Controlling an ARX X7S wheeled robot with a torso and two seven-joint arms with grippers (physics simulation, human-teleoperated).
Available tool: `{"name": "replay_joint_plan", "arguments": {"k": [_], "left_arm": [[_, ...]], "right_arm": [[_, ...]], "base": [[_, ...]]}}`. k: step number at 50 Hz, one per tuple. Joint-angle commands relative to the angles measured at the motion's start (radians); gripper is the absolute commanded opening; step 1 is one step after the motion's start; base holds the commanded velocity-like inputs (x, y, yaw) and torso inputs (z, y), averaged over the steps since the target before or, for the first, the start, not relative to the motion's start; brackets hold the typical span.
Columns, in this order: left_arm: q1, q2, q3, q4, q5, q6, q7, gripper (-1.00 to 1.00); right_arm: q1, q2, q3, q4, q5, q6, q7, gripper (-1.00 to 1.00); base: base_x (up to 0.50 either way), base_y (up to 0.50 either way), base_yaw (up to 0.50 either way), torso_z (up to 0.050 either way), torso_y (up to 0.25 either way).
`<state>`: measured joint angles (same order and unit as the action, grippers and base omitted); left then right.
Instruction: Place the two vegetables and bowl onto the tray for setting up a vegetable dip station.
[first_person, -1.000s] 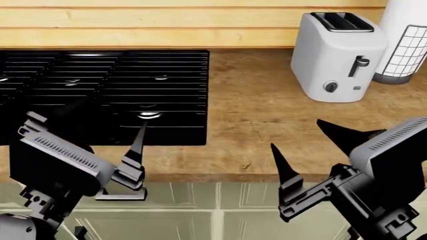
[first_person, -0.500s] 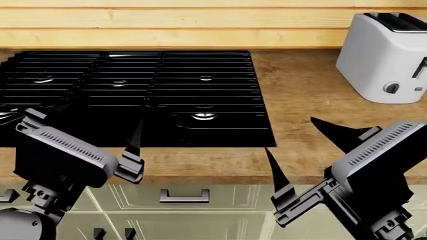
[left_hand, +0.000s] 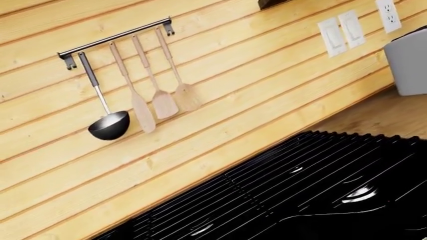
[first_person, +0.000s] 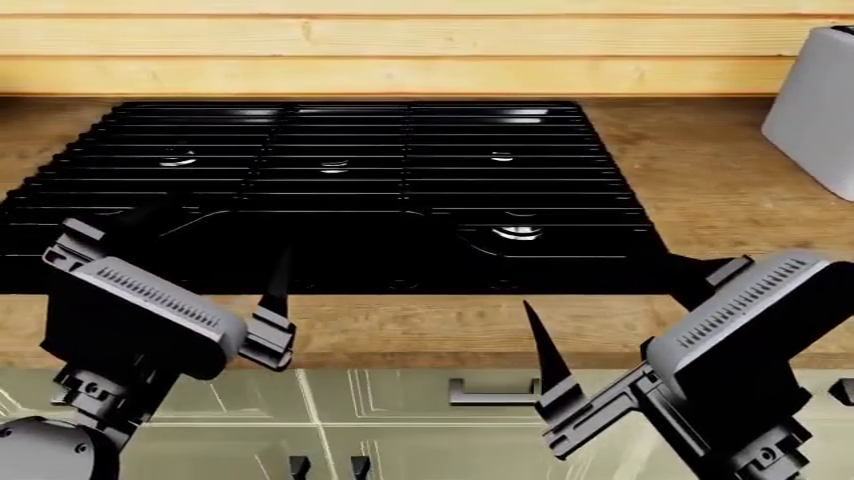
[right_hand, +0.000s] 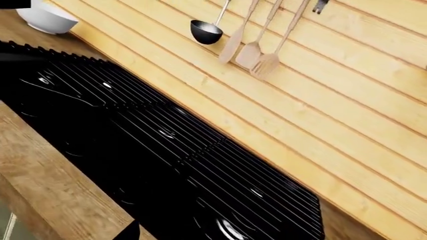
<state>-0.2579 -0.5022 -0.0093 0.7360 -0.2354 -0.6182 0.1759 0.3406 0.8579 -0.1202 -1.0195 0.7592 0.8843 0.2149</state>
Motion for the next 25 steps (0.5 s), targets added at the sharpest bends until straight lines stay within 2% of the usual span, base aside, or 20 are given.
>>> {"name": "replay_joint_plan", "arguments": {"k": [1, 25], "left_arm": [[0.000, -0.006, 0.014, -0.002, 0.001, 0.005, 0.004, 1.00], [0.000, -0.007, 0.016, 0.006, -0.006, 0.005, -0.003, 1.00]], "right_arm": [[0.019, 0.009, -0.031, 0.003, -0.003, -0.013, 0.012, 1.00], [-0.047, 0.045, -0.064, 0.012, -0.061, -0.103, 0.020, 1.00]], "base": [[0.00, 0.50, 0.00, 0.000, 0.000], [0.00, 0.50, 0.00, 0.000, 0.000]]}}
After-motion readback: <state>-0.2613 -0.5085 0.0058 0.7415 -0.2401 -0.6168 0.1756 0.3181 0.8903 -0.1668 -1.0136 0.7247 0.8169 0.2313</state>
